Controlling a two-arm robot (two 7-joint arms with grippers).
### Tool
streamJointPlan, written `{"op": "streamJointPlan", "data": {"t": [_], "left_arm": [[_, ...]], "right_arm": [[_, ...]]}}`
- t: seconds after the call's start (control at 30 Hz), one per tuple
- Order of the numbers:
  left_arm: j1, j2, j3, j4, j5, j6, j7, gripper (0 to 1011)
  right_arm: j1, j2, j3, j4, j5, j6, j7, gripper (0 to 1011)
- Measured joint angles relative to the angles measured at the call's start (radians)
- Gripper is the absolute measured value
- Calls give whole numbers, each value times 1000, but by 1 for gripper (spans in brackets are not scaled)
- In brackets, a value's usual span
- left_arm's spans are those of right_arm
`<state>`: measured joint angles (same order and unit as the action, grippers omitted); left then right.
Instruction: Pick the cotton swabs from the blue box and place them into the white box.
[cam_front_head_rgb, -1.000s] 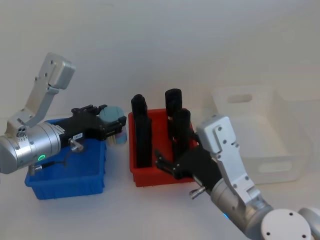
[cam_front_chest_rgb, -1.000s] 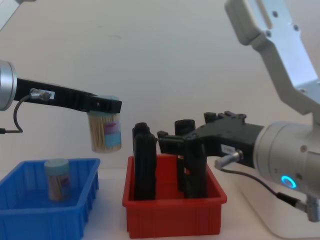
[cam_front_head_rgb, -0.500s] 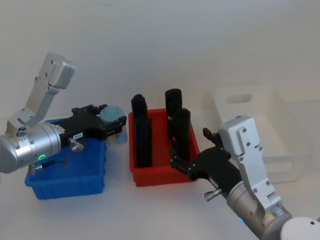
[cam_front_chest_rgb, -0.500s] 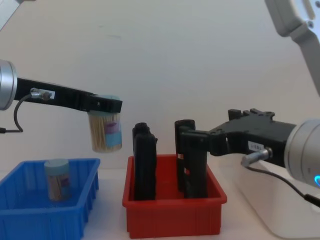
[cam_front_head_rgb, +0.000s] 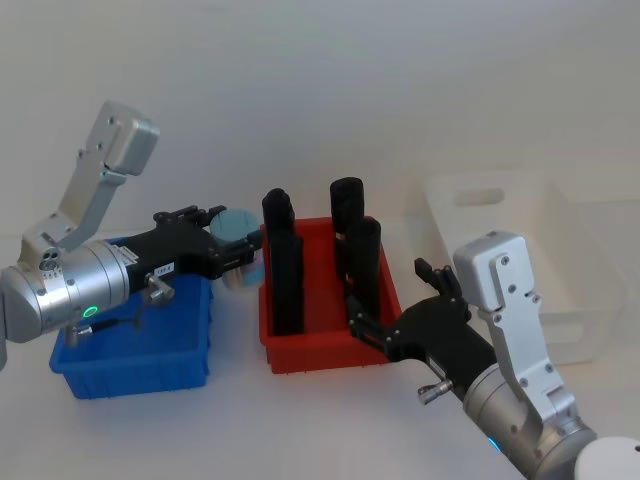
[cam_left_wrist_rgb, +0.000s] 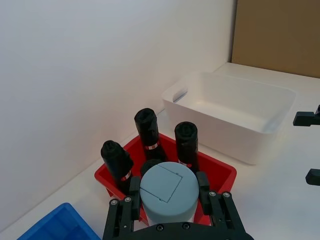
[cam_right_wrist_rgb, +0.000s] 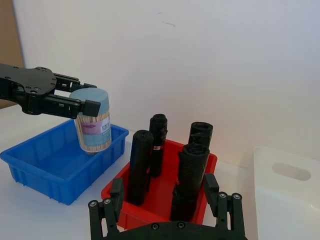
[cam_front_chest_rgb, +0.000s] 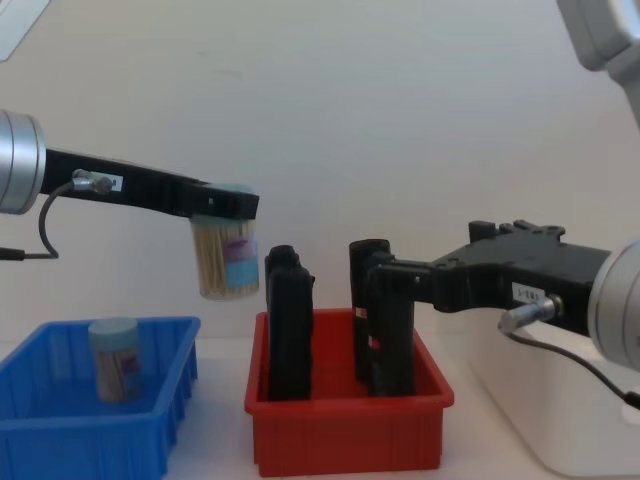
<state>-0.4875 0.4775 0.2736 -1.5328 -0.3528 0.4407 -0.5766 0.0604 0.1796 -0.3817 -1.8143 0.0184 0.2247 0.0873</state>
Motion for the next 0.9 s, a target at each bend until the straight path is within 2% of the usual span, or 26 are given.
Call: {"op": "streamJointPlan", "data": {"t": [0.9], "left_arm": [[-22, -16, 31, -12, 2, -16, -86, 669]], "right_arm": [[6, -12, 0, 7, 7, 2, 41, 1002]]}}
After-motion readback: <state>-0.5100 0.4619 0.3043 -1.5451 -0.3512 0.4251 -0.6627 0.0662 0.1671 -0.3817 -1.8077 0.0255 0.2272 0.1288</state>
